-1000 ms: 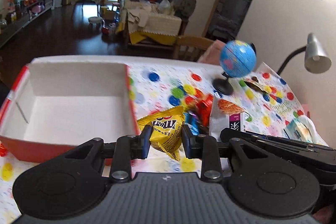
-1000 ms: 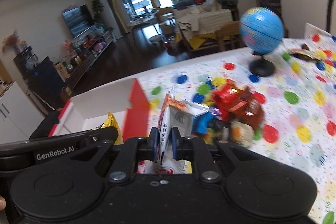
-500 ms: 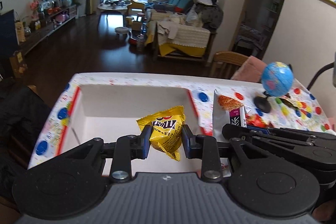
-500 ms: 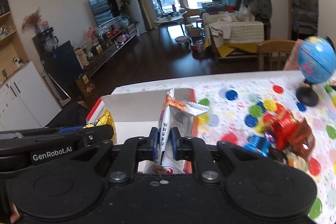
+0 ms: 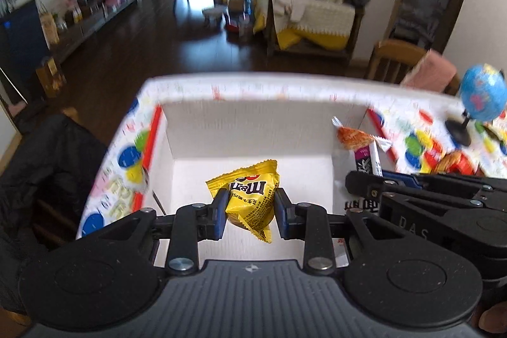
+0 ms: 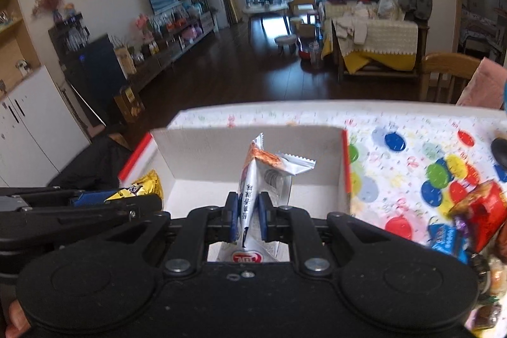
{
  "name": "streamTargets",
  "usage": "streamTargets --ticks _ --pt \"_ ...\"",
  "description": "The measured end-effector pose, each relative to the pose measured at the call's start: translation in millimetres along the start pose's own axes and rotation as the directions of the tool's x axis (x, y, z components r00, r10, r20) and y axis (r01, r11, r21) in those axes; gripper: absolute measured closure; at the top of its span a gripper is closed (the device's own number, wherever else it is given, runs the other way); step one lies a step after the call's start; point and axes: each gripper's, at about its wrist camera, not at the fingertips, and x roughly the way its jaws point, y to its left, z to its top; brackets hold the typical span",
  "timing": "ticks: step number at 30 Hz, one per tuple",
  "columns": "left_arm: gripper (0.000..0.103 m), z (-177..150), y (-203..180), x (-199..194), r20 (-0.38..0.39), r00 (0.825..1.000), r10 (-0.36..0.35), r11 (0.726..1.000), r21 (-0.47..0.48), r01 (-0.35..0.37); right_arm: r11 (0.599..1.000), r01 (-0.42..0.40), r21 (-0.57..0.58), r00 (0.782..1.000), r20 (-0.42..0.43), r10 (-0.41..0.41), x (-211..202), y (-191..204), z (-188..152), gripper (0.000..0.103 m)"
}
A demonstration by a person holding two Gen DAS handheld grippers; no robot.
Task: Organize snacks
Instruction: 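Carry both packets over the red box and release them inside, then withdraw both tools from the box back toward the snack pile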
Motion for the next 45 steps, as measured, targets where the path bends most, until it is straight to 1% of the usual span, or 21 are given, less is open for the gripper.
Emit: streamTargets --ticks 4,8,10,11,13,14,16,17,18,22,24,26,27,31,33,37,39,41,43,45 --pt "0.073 -6.9 4.2 20.3 -0.057 0.998 0.006 1.000 0.011 -0.006 1.000 0.006 0.009 0.998 -0.057 -0.006 18.1 1.9 -8.0 0.093" --pt "0.073 -11.6 4.4 31.2 -0.088 0.996 0.003 1.000 0.018 -0.001 1.000 0.004 0.020 0.996 -0.089 -0.003 27.0 2.4 -15.0 0.094" --pt "0.072 -13.1 5.7 37.1 -0.102 0.995 0.001 1.000 0.015 0.000 1.000 0.005 0.025 0.995 -0.099 -0.003 30.2 3.4 -17.6 0.093" --pt "0.071 -14.2 7.1 38.5 -0.103 0.995 -0.004 1.000 0.012 0.006 1.000 0.005 0.027 0.995 -0.101 -0.002 29.9 3.4 -19.2 0.090" --pt "0.050 -14.6 9.5 42.1 -0.108 0.994 -0.016 1.000 0.005 0.017 1.000 0.002 0.031 0.994 -0.112 0.002 32.2 -0.7 -20.8 0.089" --pt "0.047 -15.0 11.0 42.3 -0.106 0.994 -0.010 1.000 -0.002 0.010 0.999 0.003 0.035 0.993 -0.114 0.001 31.3 -1.4 -22.4 0.089" --pt "0.039 -15.0 15.2 43.3 -0.103 0.995 -0.015 1.000 -0.022 0.013 0.999 0.007 0.047 0.993 -0.117 -0.002 28.8 -3.6 -24.9 0.086" --pt "0.037 -14.6 16.8 42.2 -0.103 0.995 -0.015 0.999 -0.033 0.012 0.999 0.009 0.052 0.993 -0.115 -0.002 27.1 -4.5 -25.7 0.083" --pt "0.035 -15.2 18.3 39.7 -0.097 0.995 -0.016 0.999 -0.041 0.013 0.998 0.011 0.056 0.994 -0.112 -0.004 26.0 -6.1 -25.4 0.081" --pt "0.034 -15.7 21.4 27.8 -0.059 0.998 -0.015 0.998 -0.054 0.012 0.998 0.005 0.059 0.995 -0.097 0.001 16.7 -8.3 -25.9 0.078" --pt "0.034 -16.1 20.3 18.9 -0.038 0.999 -0.015 0.998 -0.054 0.013 0.998 0.001 0.063 0.996 -0.086 0.005 9.9 -8.0 -26.5 0.072" --pt "0.031 -14.6 18.4 8.6 -0.014 1.000 -0.015 0.999 -0.048 0.014 0.998 0.000 0.068 0.997 -0.075 0.005 1.5 -8.6 -27.3 0.068" --pt "0.030 -14.9 17.3 3.3 -0.002 1.000 -0.015 0.999 -0.046 0.015 0.998 -0.001 0.068 0.998 -0.067 0.006 -2.2 -8.2 -26.9 0.066" --pt "0.030 -14.8 10.8 -17.5 0.041 0.999 -0.001 0.999 -0.035 0.003 0.998 -0.006 0.064 0.999 -0.032 0.008 -19.9 -6.8 -25.5 0.061" --pt "0.030 -15.6 6.0 -28.0 0.063 0.998 0.011 1.000 -0.025 -0.009 0.998 -0.008 0.068 1.000 -0.013 0.008 -30.0 -7.5 -26.3 0.056" --pt "0.030 -18.1 -3.3 -50.1 0.119 0.993 0.001 1.000 0.002 -0.001 0.997 -0.008 0.080 1.000 0.024 0.006 -49.5 -10.9 -30.0 0.049" --pt "0.030 -19.2 -8.0 -60.4 0.144 0.990 0.003 1.000 0.011 -0.005 0.996 -0.006 0.086 0.999 0.044 0.002 -59.1 -13.6 -31.9 0.039" --pt "0.029 -19.7 -13.2 -68.8 0.147 0.989 -0.007 1.000 0.020 0.004 0.996 -0.008 0.093 0.998 0.062 0.002 -69.0 -17.9 -34.7 0.034" --pt "0.026 -21.3 -18.9 -76.8 0.152 0.988 -0.016 0.999 0.032 0.011 0.995 -0.007 0.104 0.997 0.078 -0.001 -79.0 -22.5 -37.5 0.032" --pt "0.025 -22.7 -24.4 -84.8 0.167 0.986 -0.023 0.999 0.041 0.016 0.993 -0.005 0.115 0.995 0.098 -0.006 -89.3 -27.0 -41.1 0.029"
